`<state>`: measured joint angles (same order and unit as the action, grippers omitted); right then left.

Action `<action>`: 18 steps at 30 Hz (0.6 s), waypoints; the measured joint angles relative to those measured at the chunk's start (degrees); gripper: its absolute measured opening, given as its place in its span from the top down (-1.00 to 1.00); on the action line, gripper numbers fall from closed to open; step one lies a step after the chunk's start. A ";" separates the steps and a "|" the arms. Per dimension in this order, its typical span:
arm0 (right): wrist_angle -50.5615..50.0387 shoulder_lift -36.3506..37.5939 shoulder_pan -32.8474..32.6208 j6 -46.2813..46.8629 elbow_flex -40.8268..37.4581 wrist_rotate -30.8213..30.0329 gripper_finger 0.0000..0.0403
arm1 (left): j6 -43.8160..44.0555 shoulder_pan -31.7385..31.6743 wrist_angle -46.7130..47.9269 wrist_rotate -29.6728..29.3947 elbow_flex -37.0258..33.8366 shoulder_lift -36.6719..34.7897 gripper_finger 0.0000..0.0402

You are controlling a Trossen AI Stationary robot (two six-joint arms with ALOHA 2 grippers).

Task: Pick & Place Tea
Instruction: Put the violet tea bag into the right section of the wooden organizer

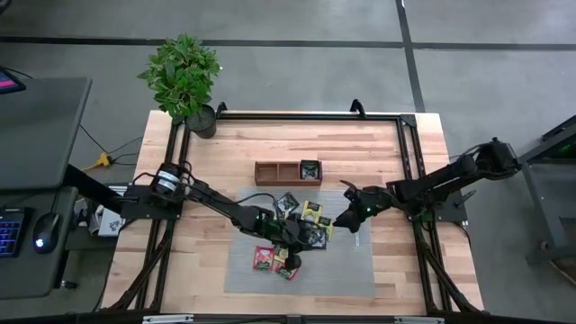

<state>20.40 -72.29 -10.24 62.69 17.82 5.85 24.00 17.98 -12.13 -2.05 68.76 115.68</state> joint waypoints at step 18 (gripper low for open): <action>0.36 -5.10 -1.95 -8.88 3.90 -0.41 0.03 | -0.21 -0.02 -1.20 1.19 0.23 1.04 1.00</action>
<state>20.76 -77.39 -12.19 53.81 21.73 5.44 23.79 17.96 -13.33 -0.86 68.99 116.73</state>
